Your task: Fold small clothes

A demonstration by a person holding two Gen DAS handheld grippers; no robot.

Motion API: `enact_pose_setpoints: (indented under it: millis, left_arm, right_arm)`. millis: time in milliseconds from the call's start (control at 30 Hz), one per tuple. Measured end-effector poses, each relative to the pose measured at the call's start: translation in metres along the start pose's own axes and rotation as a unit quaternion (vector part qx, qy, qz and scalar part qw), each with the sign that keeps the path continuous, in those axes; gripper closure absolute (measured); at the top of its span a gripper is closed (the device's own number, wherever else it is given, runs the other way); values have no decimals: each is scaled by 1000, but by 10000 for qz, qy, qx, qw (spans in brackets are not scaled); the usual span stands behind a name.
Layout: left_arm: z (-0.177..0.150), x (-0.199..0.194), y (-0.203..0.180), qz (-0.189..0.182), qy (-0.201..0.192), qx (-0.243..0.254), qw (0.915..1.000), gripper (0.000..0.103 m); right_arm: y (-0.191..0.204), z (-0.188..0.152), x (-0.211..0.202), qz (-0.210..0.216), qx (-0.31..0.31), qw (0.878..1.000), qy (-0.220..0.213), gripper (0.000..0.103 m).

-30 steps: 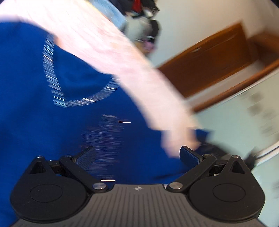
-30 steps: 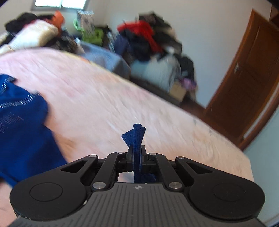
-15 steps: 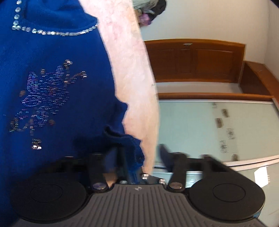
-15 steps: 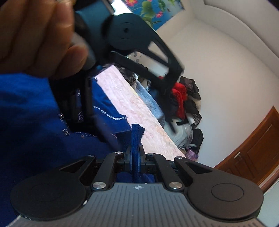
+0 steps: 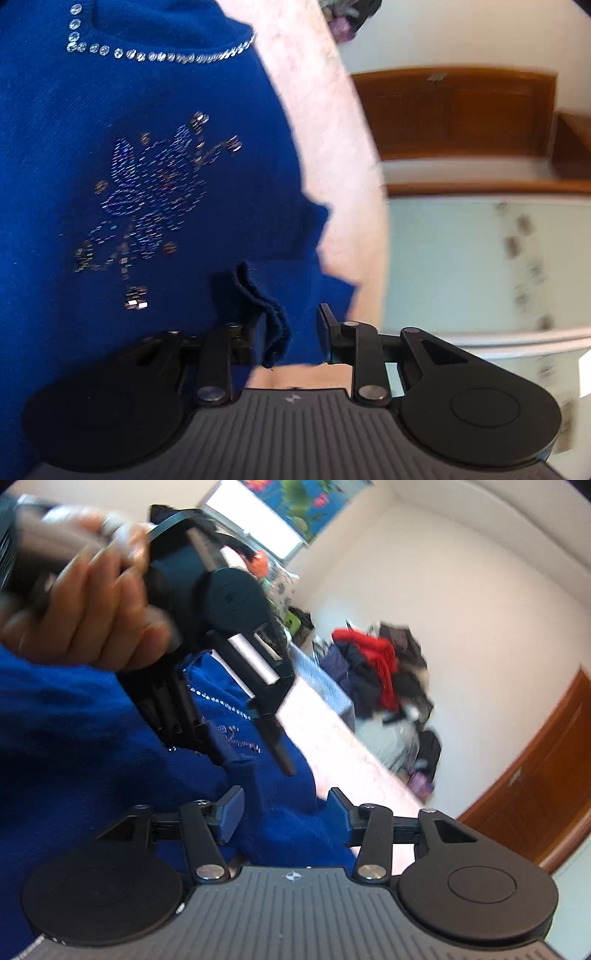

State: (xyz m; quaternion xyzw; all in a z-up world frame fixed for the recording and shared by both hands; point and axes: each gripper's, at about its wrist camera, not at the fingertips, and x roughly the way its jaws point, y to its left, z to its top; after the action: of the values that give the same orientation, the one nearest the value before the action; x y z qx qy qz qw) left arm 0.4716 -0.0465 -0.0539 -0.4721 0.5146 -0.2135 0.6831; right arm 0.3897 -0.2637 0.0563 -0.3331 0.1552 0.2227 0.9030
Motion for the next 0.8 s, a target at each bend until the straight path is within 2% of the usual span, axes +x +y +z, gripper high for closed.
enact_pose_setpoints:
  millis: [33, 100, 167, 300, 367, 433, 467, 567, 633, 700, 800]
  left_arm:
    - [-2, 3, -3, 265, 63, 226, 9994, 99]
    - [-7, 6, -13, 689, -15, 691, 9952, 99]
    - [-9, 3, -24, 906, -141, 1097, 9897, 99]
    - [-9, -33, -55, 899, -570, 1852, 9769, 99]
    - [-6, -66, -65, 934, -969, 2173, 9668, 99]
    - [3, -98, -67, 1193, -1399, 2421, 9527, 99]
    - [10, -114, -63, 1357, -1574, 2430, 9475, 99]
    - [34, -149, -41, 1808, -1854, 2152, 9416, 99]
    - [46, -172, -22, 2121, -2072, 1979, 9343, 99]
    - [55, -193, 0, 2279, -2207, 1685, 9333, 99]
    - [65, -210, 25, 2382, -2347, 1348, 9327, 99]
  right_arm:
    - [-7, 1, 0, 6, 205, 9998, 52, 49]
    - [-24, 2, 0, -7, 665, 9977, 142, 48]
    - [-38, -1, 0, -15, 1150, 9933, 149, 43]
    - [-66, -17, 5, 19, 1936, 9810, 145, 34]
    - [-76, -25, 5, 153, 2296, 9730, 157, 32]
    - [-84, -39, 12, 317, 2667, 9631, 185, 31]
    - [-92, -45, 17, 398, 2883, 9565, 211, 30]
    - [-104, -59, 37, 648, 3438, 9363, 318, 30]
    - [-101, -65, 54, 648, 3587, 9299, 499, 30]
    - [-92, -62, 66, 552, 3479, 9328, 760, 30]
    - [-63, -55, 83, 543, 2981, 9478, 998, 30]
